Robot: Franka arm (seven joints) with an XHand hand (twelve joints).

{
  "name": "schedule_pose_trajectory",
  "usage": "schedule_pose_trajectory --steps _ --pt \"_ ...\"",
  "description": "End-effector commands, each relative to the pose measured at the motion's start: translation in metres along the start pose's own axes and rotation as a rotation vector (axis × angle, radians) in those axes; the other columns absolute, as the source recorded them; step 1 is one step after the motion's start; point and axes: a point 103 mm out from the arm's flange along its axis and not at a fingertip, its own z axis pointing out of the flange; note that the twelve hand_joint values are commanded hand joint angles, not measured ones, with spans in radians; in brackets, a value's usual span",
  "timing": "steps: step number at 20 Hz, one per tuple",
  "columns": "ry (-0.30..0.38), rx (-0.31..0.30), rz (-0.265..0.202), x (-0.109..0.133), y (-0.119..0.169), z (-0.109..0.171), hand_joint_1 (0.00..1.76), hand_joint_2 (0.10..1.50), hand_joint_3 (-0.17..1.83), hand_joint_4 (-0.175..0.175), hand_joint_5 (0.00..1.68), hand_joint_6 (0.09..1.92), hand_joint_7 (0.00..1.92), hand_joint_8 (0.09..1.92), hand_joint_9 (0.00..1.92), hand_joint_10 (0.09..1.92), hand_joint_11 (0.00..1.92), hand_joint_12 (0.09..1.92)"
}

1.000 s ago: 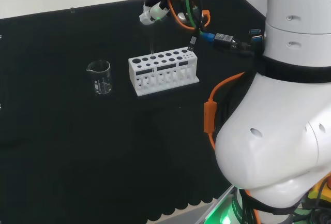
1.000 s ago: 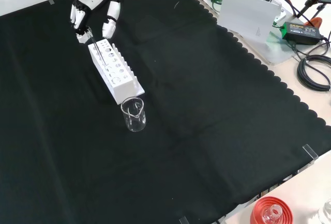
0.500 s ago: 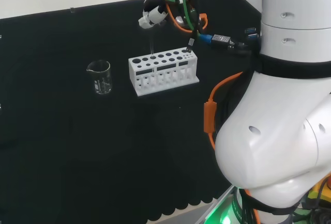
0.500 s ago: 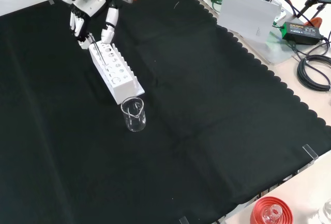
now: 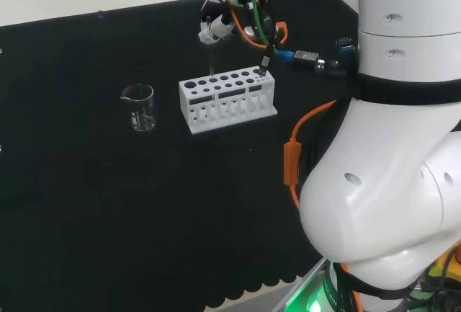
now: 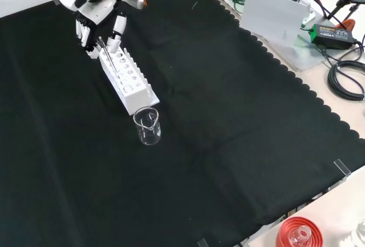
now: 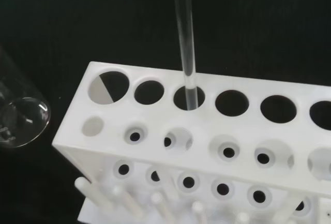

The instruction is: Take the glass rod from the white test tube rack.

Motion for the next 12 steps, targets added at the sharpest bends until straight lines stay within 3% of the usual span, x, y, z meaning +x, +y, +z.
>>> schedule_pose_trajectory --steps 1,4,8,10,12 --pt "-0.016 -0.015 0.0 -0.0012 -0.0013 -0.0024 0.95 1.15 -0.17 -0.175 0.75 0.86 0.96 0.71 1.19 0.52 1.07 1.12" --pt "-0.027 -0.029 0.006 -0.0012 -0.0038 -0.0039 1.0 1.17 -0.17 -0.175 0.8 0.84 1.03 0.69 1.26 0.46 1.2 1.03" --pt "-0.046 -0.053 0.003 0.0013 -0.0063 -0.006 1.12 1.18 -0.05 -0.173 0.88 1.11 1.15 0.64 1.39 0.37 1.4 0.9" --pt "-0.064 -0.074 0.0 0.0044 -0.0073 -0.0088 1.22 1.14 -0.06 -0.138 0.91 1.05 1.18 0.75 1.48 0.32 1.49 0.8" --pt "-0.081 -0.083 -0.005 0.0079 -0.0087 -0.0117 1.26 1.14 -0.12 -0.14 0.94 1.0 1.2 0.77 1.56 0.28 1.55 0.68"
